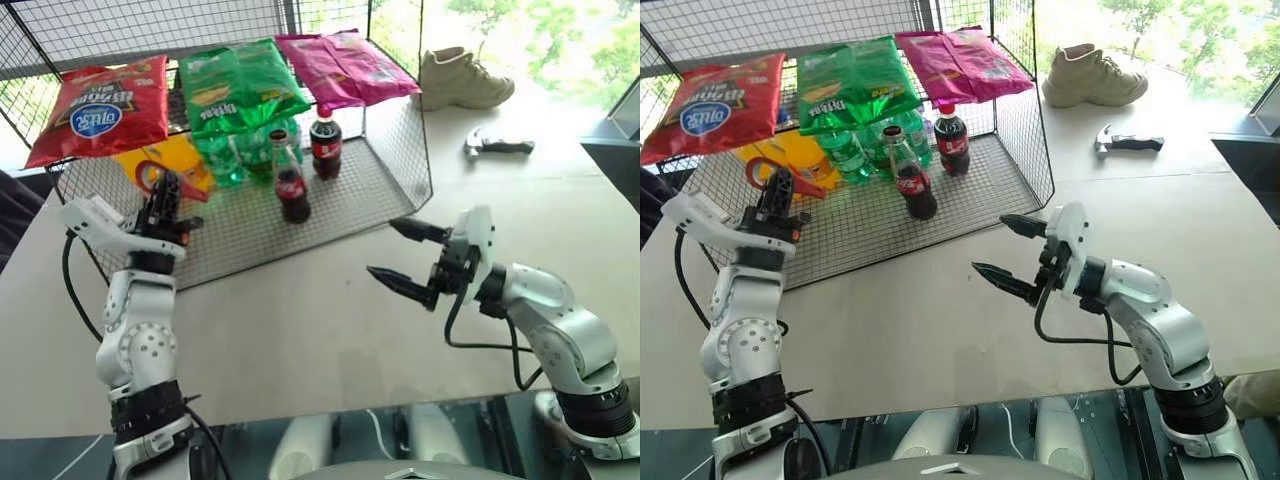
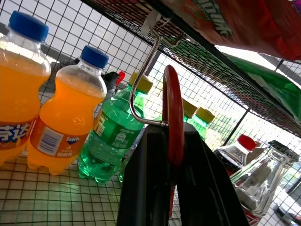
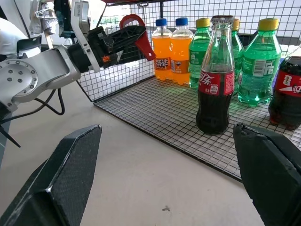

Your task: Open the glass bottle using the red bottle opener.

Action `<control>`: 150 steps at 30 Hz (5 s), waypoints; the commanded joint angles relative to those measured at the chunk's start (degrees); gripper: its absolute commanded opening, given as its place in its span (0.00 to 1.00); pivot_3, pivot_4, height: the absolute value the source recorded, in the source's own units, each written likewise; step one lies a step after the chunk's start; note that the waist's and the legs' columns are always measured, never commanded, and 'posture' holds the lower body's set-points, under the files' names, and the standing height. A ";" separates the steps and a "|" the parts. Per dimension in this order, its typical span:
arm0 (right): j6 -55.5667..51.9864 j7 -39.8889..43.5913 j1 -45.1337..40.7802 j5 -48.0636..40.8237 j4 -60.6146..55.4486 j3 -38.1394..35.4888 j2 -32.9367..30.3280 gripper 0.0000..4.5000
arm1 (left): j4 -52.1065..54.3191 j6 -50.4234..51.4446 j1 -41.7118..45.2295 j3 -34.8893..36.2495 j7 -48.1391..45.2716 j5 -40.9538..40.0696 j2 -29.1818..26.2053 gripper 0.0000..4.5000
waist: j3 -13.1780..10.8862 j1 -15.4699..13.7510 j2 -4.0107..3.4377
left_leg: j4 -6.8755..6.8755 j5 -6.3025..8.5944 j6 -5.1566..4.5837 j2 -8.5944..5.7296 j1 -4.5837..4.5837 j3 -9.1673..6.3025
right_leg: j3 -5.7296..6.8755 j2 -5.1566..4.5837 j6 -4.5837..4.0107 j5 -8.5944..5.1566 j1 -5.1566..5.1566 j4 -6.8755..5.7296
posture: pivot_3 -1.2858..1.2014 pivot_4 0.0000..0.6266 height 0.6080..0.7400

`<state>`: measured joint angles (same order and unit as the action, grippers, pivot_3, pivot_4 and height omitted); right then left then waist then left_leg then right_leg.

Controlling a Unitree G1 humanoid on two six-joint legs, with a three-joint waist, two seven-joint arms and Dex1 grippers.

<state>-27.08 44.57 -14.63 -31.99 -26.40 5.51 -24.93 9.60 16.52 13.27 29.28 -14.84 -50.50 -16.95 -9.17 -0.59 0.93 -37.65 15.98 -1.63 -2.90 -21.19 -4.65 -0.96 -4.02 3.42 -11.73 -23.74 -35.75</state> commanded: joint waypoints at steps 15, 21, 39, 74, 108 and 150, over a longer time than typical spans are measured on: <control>-10.07 -3.03 -6.92 -2.45 2.32 2.04 1.26 1.00 | 7.25 19.04 -2.53 -6.09 -9.28 -19.77 -3.86 0.02 | 0.00 0.10 0.00 | 0.00 -0.03 0.04 -0.01 0.01 -0.01 | -0.01 0.03 -0.01 -0.01 0.01 -0.01 | 0.52 0.24 1.00; -23.95 -3.65 -17.06 -5.69 10.03 5.44 4.40 1.00 | 5.82 27.13 0.38 -12.64 -14.94 -20.85 -7.66 0.02 | -0.01 1.23 -0.01 | 0.00 -0.05 0.06 -0.01 0.03 -0.05 | 0.00 0.07 -0.03 -0.01 0.01 -0.06 | 0.52 0.24 1.00; -40.45 4.43 -26.55 -18.18 15.88 4.74 9.84 0.70 | 2.06 30.94 3.14 -17.99 -23.71 -15.71 -8.74 0.00 | -0.02 1.37 -0.03 | 0.00 -0.05 0.06 -0.01 -0.03 -0.04 | -0.03 0.03 -0.03 -0.01 -0.04 -0.03 | 0.52 0.24 1.00; -19.63 -12.49 -14.17 -1.44 17.11 -7.89 3.76 0.00 | 11.26 3.58 -10.16 -16.30 -16.66 14.68 -7.93 0.98 | -0.01 1.26 -0.04 | 0.04 -0.07 0.11 0.00 -0.58 0.14 | -0.20 -0.06 -0.05 0.02 -0.69 -0.06 | 0.52 0.24 1.00; 7.70 -23.90 -8.10 25.02 8.68 3.74 13.09 0.00 | -47.97 -29.81 29.65 -21.24 -17.59 38.01 -0.33 0.86 | 0.03 1.37 0.02 | 0.03 -0.13 0.15 -0.13 -0.71 0.07 | -0.08 0.03 -0.06 0.06 -0.87 -0.14 | 0.52 0.24 1.00; 12.25 -22.59 -11.64 26.07 15.67 0.68 11.84 0.00 | -2.63 -12.44 4.67 -32.64 -25.98 32.38 -0.12 0.99 | 0.05 1.36 0.00 | -0.35 -0.12 0.14 -0.03 -0.71 0.11 | -0.17 0.07 -0.07 0.07 -0.83 -0.44 | 0.52 0.24 1.00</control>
<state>-16.18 21.96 -25.32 -5.84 -9.87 6.66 -13.21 3.67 5.83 17.64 -4.39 -40.88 -17.16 -17.37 -9.12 0.77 0.93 -38.03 15.86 -1.49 -2.94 -21.90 -4.54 -1.12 -3.95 3.36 -11.66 -24.57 -36.21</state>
